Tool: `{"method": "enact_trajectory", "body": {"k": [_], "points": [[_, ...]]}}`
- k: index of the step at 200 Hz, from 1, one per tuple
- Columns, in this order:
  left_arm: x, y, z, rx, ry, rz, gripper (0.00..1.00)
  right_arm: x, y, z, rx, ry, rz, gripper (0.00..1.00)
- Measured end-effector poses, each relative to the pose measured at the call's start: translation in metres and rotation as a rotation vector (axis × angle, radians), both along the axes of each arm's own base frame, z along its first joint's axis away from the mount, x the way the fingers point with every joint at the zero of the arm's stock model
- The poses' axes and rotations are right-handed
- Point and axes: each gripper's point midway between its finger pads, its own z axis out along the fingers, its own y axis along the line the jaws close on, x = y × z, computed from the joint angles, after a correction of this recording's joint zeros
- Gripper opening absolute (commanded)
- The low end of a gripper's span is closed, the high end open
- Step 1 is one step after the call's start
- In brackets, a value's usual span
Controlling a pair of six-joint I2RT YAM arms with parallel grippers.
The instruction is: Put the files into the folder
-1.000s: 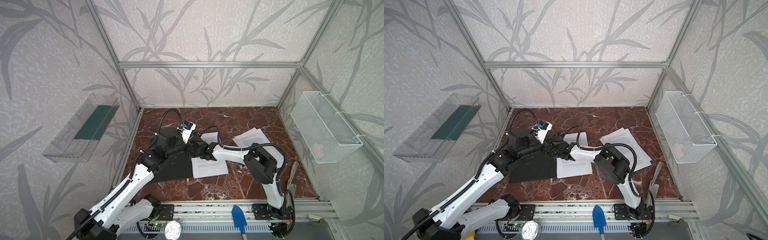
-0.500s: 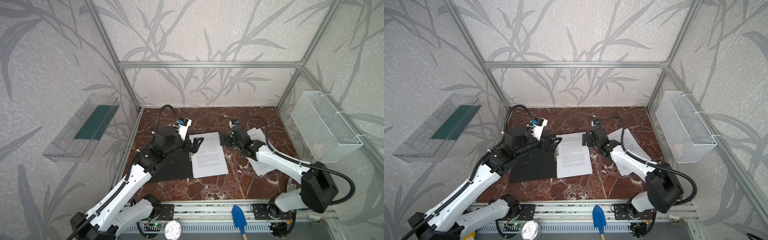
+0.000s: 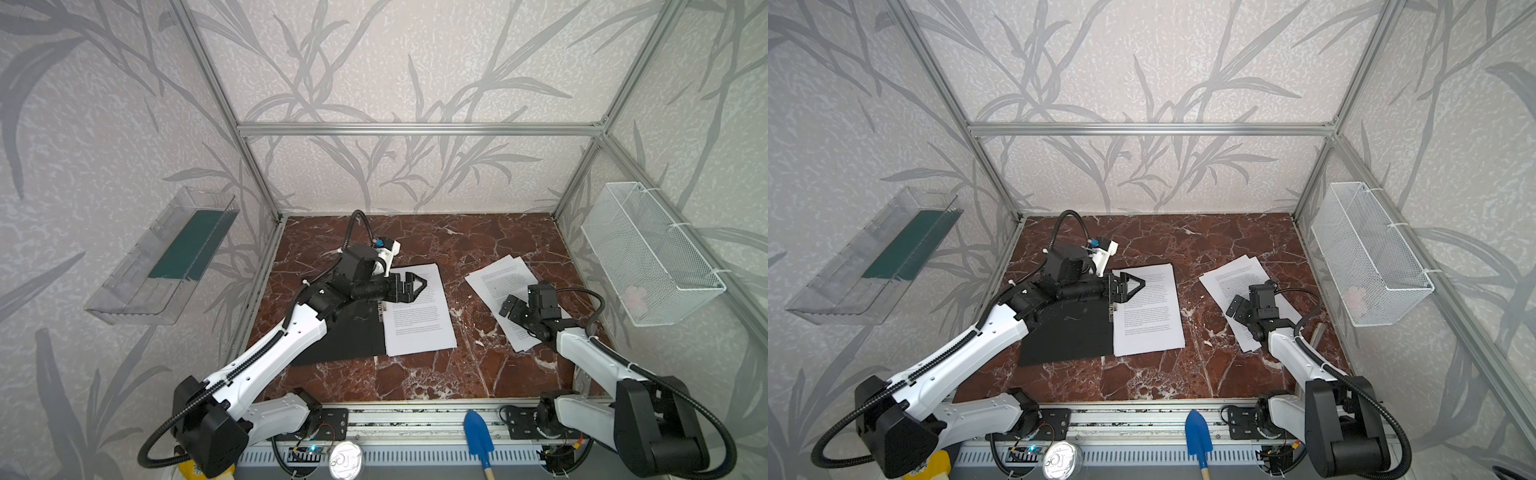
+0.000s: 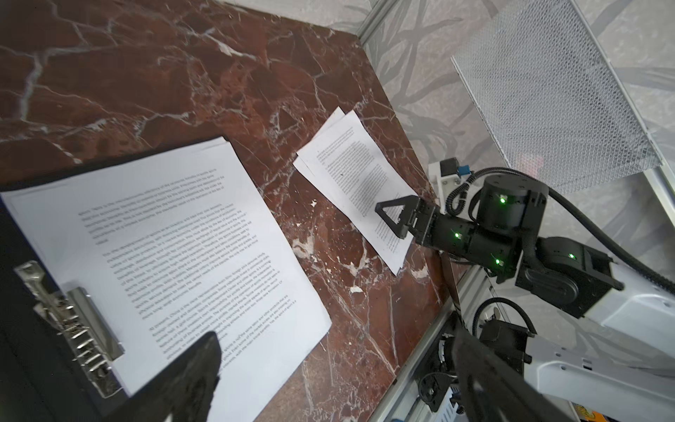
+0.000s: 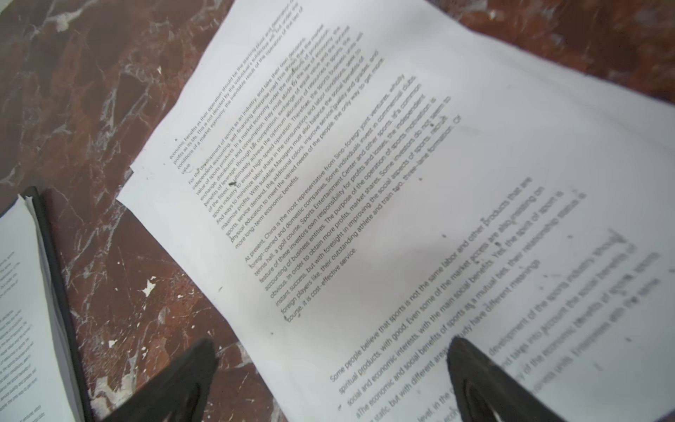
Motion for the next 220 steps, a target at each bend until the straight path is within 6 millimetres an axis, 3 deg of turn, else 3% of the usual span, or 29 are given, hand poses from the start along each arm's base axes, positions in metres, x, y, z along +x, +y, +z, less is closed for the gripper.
{"method": "enact_trajectory", "body": {"k": [14,28,50,95,127,139,155,174,220], "points": [[-0.02,-0.019,0.0,0.005,-0.002,-0.055,0.99,-0.001,-0.001,-0.011,0.029,0.041,-0.005,0.99],[-0.038,-0.034,-0.003,0.018,-0.004,-0.106,0.99,0.003,0.002,-0.009,0.058,0.03,0.001,0.99],[-0.055,-0.06,-0.023,0.058,0.021,-0.17,0.99,0.008,0.009,-0.008,0.106,0.017,0.019,0.99],[-0.051,-0.096,-0.08,0.146,0.117,-0.183,0.99,0.027,0.043,0.0,0.285,-0.049,0.076,0.99],[-0.041,-0.111,-0.078,0.108,0.089,-0.183,0.99,0.019,0.099,0.004,0.355,-0.031,0.204,0.99],[-0.036,-0.117,-0.075,0.099,0.075,-0.181,0.99,0.017,0.11,0.008,0.373,-0.022,0.237,0.99],[-0.029,-0.127,-0.074,0.097,0.064,-0.186,0.99,0.024,0.102,0.018,0.366,-0.047,0.213,0.99],[-0.022,-0.141,-0.082,0.108,0.068,-0.206,0.99,0.04,0.077,0.039,0.358,-0.125,0.152,0.99],[-0.011,-0.175,-0.128,0.162,0.133,-0.276,0.93,0.077,0.018,0.08,0.218,-0.268,0.058,0.99]]}}
